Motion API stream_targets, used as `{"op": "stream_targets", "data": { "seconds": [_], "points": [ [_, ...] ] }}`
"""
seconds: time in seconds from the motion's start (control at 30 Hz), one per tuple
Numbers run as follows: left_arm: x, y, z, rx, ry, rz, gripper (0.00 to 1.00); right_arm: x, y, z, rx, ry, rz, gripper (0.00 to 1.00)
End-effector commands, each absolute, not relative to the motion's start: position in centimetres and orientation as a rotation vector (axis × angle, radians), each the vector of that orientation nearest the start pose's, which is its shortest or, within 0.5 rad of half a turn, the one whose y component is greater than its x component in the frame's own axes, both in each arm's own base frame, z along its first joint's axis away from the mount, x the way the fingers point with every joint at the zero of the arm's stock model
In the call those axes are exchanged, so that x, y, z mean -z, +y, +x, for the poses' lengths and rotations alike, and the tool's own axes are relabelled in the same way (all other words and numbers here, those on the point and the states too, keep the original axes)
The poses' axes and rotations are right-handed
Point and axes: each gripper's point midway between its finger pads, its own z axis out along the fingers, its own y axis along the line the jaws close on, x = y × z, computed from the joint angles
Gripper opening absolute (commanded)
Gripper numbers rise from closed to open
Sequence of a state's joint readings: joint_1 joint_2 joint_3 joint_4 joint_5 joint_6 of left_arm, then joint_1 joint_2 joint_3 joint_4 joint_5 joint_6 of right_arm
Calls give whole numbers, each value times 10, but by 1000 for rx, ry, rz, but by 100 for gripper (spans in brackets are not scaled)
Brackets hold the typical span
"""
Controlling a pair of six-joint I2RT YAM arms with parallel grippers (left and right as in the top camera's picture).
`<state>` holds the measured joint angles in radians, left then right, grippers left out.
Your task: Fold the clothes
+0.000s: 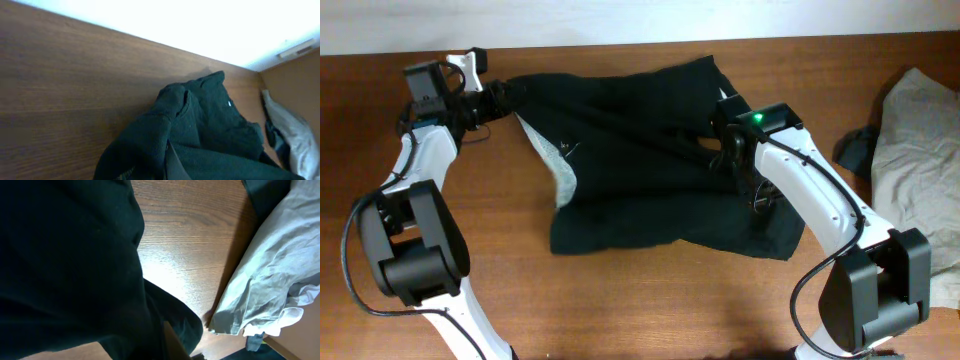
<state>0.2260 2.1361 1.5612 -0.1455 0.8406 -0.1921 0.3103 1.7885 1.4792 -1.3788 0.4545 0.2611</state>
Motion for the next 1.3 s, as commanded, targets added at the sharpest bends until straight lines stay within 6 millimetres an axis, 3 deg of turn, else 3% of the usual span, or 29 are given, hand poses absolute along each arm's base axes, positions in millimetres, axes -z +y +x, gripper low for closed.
{"op": "stream_targets", "data": {
  "seconds": [0.0, 0.1, 0.13, 0.17, 0.2, 0.23, 0.27, 0.3, 0.5, 0.57, 0.6, 0.67, 0.73, 0.77, 0.8, 0.83, 0.87, 1.0, 1.13, 1.27],
  "points": [
    [-136, 45, 573, 688, 2162, -36, 0, -144, -4, 317, 927, 2944, -99, 4],
    [-143, 47, 575, 679, 2149, -28, 0, -152, -14, 321, 1028, 2874, -59, 4],
    [-145, 47, 576, 677, 2146, -26, 1, -152, -14, 322, 1024, 2870, -52, 13],
    [-147, 47, 577, 674, 2141, -24, 1, -150, -10, 323, 991, 2880, -49, 56],
    [-148, 48, 578, 669, 2140, -25, 7, -147, -7, 322, 961, 2893, -46, 71],
    [-148, 48, 578, 665, 2142, -27, 30, -145, -3, 322, 916, 2913, -42, 73],
    [-149, 48, 578, 667, 2142, -28, 87, -143, 2, 322, 874, 2929, -37, 84],
    [-150, 49, 577, 671, 2152, -34, 99, -143, 7, 323, 824, 2942, -30, 91],
    [-161, 47, 545, 608, 2284, 80, 99, -176, 28, 334, 573, 2884, 7, 94],
    [-159, 54, 529, 554, 2362, 46, 99, -184, 35, 338, 505, 2860, -23, 86],
    [-157, 56, 518, 544, 2409, 26, 99, -185, 38, 339, 472, 2853, -19, 64],
    [-149, 46, 492, 586, 2512, 17, 99, -184, 47, 345, 395, 2843, -33, 4],
    [-137, 30, 470, 631, 2620, 29, 82, -182, 69, 360, 236, 2814, -121, 4],
    [-129, 24, 460, 627, 2671, 43, 57, -180, 79, 367, 161, 2795, -172, 4],
    [-118, 18, 448, 599, 2746, 45, 13, -178, 86, 372, 101, 2782, -185, 4],
    [-111, 15, 440, 584, 2792, 46, 3, -177, 89, 373, 65, 2784, -180, 4],
    [-98, 8, 424, 575, 2872, 20, 1, -174, 85, 372, 50, 2797, -164, 4],
    [-82, 0, 387, 616, 2970, -6, 1, -165, 70, 368, -69, 2851, -74, 4],
    [-86, 7, 347, 549, 2928, -110, 1, -149, 46, 361, -204, 2903, 68, 4],
    [-88, 8, 301, 430, 2823, -180, 1, -118, 43, 342, -332, 2977, 142, 4]
  ]
}}
